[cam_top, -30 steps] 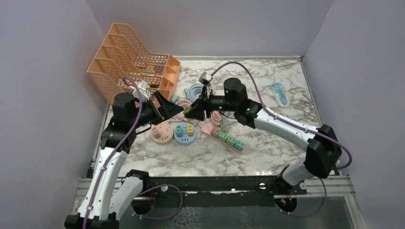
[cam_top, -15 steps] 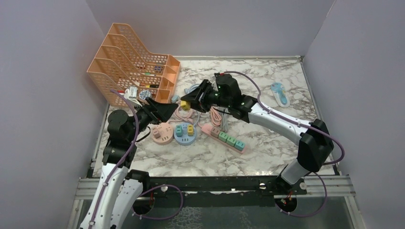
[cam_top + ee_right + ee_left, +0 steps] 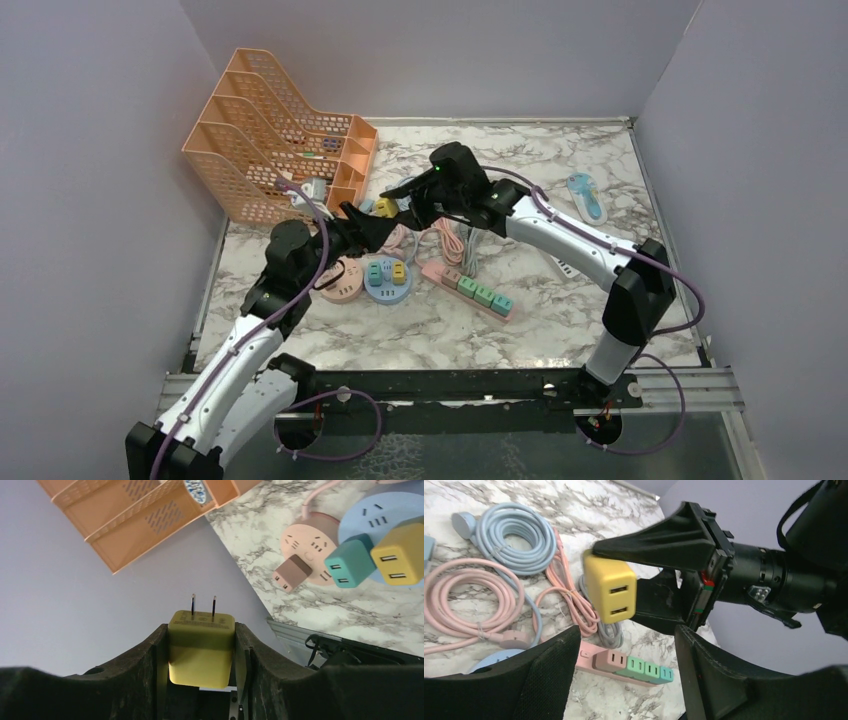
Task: Insert the plug
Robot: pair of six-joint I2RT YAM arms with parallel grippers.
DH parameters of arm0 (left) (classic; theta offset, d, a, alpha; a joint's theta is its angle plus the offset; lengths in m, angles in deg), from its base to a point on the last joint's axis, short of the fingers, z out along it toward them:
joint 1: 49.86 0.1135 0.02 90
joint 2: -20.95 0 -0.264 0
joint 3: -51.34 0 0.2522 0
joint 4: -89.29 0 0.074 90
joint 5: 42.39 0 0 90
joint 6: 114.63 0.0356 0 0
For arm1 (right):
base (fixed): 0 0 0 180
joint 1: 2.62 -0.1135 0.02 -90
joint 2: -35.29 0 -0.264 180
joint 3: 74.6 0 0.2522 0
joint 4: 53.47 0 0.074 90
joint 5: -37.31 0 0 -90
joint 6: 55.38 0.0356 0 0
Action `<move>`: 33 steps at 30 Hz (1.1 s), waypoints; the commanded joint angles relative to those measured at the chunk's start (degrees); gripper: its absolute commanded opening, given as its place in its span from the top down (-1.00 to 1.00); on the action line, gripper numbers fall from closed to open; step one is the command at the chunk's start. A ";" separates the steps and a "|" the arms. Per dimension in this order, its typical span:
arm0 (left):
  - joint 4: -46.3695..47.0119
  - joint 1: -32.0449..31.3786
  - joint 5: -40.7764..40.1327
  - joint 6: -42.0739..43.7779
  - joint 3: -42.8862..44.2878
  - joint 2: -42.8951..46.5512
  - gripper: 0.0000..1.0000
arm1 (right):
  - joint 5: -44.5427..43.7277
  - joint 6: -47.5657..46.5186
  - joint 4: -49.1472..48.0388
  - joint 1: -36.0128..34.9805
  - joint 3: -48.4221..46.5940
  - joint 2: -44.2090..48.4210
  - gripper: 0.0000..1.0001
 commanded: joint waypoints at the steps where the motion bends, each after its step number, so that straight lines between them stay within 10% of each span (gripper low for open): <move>1: 3.67 -5.78 -11.79 3.45 2.11 -2.64 -0.35 | -1.81 3.81 7.87 -0.30 -3.62 -2.52 0.62; 22: 1.54 -11.81 -19.36 -0.71 3.82 -9.96 -0.08 | -1.31 1.38 6.23 -0.19 -2.84 -2.44 0.51; 33: -0.24 -12.55 -23.64 -0.95 3.79 -9.69 0.49 | 0.17 0.36 4.55 -0.12 -0.93 -1.30 0.43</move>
